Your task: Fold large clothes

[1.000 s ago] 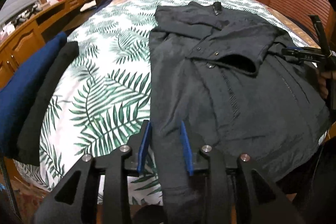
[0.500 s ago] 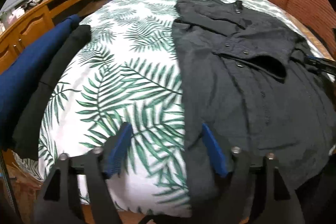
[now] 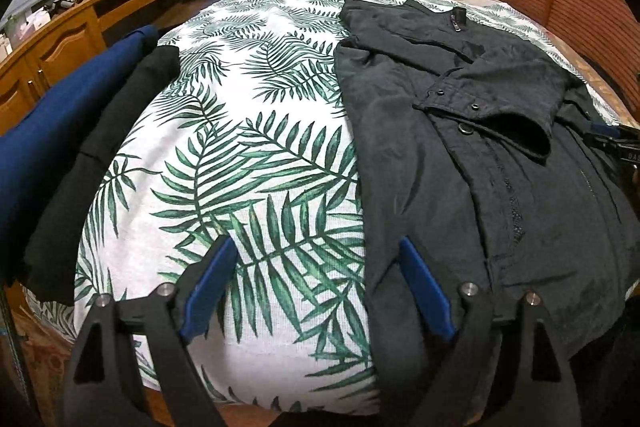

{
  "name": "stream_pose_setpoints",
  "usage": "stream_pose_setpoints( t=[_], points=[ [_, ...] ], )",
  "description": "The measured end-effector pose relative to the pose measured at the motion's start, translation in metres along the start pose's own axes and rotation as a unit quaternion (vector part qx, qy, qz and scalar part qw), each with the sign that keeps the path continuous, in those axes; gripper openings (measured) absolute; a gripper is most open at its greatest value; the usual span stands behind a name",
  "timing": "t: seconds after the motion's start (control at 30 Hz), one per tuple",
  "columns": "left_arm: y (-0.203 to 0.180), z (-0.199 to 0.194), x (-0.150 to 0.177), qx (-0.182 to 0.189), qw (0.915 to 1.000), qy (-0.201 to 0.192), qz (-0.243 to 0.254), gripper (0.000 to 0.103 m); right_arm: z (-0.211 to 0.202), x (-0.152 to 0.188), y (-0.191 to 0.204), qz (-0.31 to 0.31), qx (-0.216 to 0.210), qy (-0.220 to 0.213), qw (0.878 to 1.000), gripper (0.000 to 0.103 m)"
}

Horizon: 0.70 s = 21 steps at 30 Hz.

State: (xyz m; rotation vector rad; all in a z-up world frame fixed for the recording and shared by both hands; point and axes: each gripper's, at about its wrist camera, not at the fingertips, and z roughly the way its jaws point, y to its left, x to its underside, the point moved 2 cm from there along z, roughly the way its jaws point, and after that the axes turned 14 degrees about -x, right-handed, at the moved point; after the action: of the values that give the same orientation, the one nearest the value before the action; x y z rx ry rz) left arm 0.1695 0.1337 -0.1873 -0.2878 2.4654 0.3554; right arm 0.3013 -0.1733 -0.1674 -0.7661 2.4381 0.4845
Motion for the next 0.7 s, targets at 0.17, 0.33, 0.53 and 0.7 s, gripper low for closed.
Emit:
stream_pose_setpoints(
  t=[0.17,0.33,0.53,0.7],
  points=[
    [0.002,-0.017,0.007,0.028,0.9995,-0.012,0.007,0.084,-0.039,0.020,-0.005,-0.002,0.010,-0.006,1.000,0.072],
    [-0.002,-0.035,0.016,0.047,0.9984,-0.026,0.020,0.084,-0.089,0.058,-0.024,0.022,0.032,-0.017,0.999,0.072],
    [-0.011,-0.053,0.023,0.066,0.9962,-0.043,0.038,0.077,-0.122,0.099,-0.047,0.069,0.055,-0.015,0.996,0.072],
    [-0.015,-0.064,0.023,0.077,0.9947,-0.050,0.046,0.072,-0.130,0.127,-0.055,0.090,0.059,-0.001,0.994,0.071]
  ],
)
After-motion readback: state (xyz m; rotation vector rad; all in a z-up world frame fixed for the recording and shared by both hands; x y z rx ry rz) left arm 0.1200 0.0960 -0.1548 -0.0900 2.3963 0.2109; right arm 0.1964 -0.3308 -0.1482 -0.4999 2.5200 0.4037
